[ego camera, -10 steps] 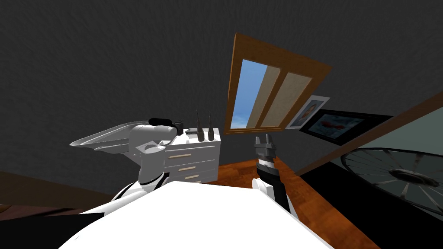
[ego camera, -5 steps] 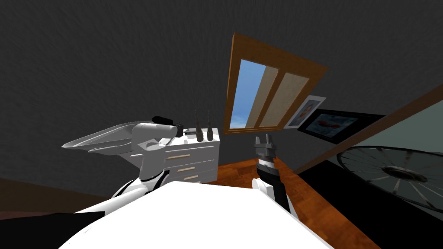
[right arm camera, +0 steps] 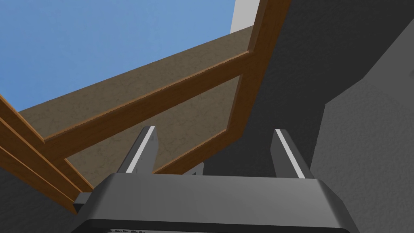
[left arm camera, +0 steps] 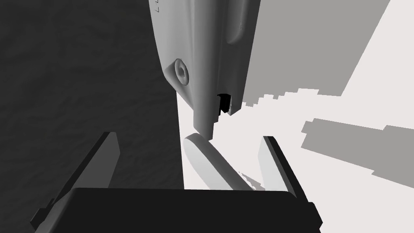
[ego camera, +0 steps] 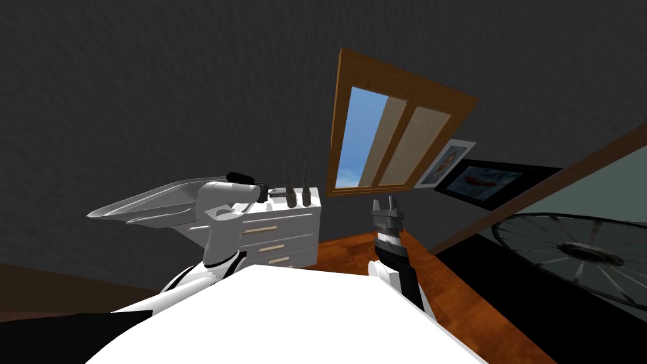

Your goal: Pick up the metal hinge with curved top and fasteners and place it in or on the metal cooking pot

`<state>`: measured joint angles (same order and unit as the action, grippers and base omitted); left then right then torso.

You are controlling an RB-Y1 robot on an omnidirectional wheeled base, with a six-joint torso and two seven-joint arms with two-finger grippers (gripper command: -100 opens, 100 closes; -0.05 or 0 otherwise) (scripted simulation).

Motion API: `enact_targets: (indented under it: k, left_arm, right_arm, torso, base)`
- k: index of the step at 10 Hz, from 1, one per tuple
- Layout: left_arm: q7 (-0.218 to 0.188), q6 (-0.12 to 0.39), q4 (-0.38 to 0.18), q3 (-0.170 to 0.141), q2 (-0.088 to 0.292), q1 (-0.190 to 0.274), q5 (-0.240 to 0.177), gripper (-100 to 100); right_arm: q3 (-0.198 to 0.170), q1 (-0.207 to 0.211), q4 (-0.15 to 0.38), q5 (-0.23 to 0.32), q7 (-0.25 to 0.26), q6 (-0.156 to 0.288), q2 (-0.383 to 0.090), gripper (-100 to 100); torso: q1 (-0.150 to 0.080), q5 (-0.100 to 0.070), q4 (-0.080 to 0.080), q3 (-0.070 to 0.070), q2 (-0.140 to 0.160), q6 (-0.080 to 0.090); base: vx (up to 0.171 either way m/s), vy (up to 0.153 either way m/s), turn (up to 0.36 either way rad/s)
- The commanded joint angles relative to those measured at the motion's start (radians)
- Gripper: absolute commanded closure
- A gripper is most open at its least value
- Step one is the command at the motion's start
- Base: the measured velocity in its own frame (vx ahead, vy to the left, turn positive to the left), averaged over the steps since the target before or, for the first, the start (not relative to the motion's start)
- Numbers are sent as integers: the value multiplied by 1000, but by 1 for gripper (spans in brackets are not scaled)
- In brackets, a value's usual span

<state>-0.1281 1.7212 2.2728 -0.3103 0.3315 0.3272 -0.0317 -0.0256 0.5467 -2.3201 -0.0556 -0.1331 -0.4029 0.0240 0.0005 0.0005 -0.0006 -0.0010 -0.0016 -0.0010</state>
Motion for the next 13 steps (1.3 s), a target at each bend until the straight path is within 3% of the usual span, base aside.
enact_targets:
  k: [1, 2, 3, 7, 8, 9, 12, 13]
  left_arm:
    - [0, -33, -27, 4, -4, -2, 4, -100]
    - [0, -19, -15, 2, -2, -3, 2, -100]
    - [1, -24, -17, 2, -3, -3, 2, 100]
    - [0, -23, -17, 2, -3, -3, 2, 100]
    - [0, -23, -17, 2, -3, -3, 2, 0]
    - [-1, 12, 13, 0, 1, 1, 0, 100]
    - [-1, 24, 27, 1, 1, 1, 0, 100]
    - [-2, 28, 29, 1, 1, 1, 0, 0]
  right_arm:
    - [0, 0, 0, 0, 0, 0, 0, 0]
    - [0, 0, 0, 0, 0, 0, 0, 0]
    - [0, 0, 0, 0, 0, 0, 0, 0]
    - [0, 0, 0, 0, 0, 0, 0, 0]
    - [0, 0, 0, 0, 0, 0, 0, 0]
    - [0, 0, 0, 0, 0, 0, 0, 0]
    - [0, 0, 0, 0, 0, 0, 0, 0]
    - [0, 0, 0, 0, 0, 0, 0, 0]
  torso:
    - [0, 0, 0, 0, 0, 0]
    - [0, 0, 0, 0, -1, 0]
    - [0, 0, 0, 0, 0, 0]
    - [-1, -1, 0, 1, 2, 0]
    - [-1, -1, 1, 1, 2, 0]
    - [-1, -1, 1, 1, 2, 0]
    - [-3, -1, 2, 3, 5, 0]
    - [-3, -1, 2, 3, 4, 0]
  base:
    - [31, 17, 2]
    - [14, 8, -1]
    - [0, 0, 0]
    - [0, 0, 0]
    - [0, 0, 0]
    - [-20, -12, -5]
    - [-19, -11, -1]
    - [0, 0, 0]
